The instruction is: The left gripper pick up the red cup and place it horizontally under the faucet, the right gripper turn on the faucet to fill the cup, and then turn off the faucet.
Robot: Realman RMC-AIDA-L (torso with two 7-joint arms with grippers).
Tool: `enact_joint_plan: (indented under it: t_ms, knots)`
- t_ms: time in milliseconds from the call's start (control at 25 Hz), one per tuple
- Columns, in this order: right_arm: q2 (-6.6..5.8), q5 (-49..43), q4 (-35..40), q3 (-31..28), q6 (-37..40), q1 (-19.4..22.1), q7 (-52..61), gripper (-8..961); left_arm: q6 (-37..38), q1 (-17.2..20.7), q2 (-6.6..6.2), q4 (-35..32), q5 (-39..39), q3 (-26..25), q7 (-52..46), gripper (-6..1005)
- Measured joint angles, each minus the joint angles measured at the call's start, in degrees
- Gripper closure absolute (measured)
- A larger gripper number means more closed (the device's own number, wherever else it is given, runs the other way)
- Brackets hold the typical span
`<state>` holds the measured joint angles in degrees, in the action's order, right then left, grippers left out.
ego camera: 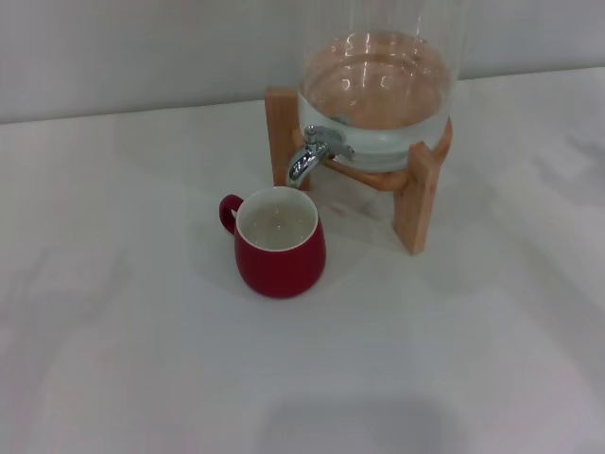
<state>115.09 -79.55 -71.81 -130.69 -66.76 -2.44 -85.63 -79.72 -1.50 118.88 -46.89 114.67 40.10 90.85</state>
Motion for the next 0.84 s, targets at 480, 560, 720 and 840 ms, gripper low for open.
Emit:
enact_joint_plan:
  t_ms: [480,560,720,840]
  knots:
    - [-0.11,0.28,2.67,-1.56,0.43,-0.66,-1.21,225,-0.2,-0.45,0.05,-1.66,-2.86,-0.03,-6.62,124]
    - [-0.13,0.28,2.87,-1.61,0.43,-0.6,-1.21,225,-0.88,-0.51,0.06,-3.27,-4.43,0.03,-5.95,124]
    - [-0.14,0.25,3.38,-1.94,0.49,-0.45,-1.3,225,-1.85,-0.49,0.14,-5.06,-6.46,0.38,-5.12,124]
    - [-0.14,0.17,3.77,-2.29,0.37,-0.29,-1.9,225,-3.79,-0.67,0.16,-5.18,-7.75,0.41,-3.48,124]
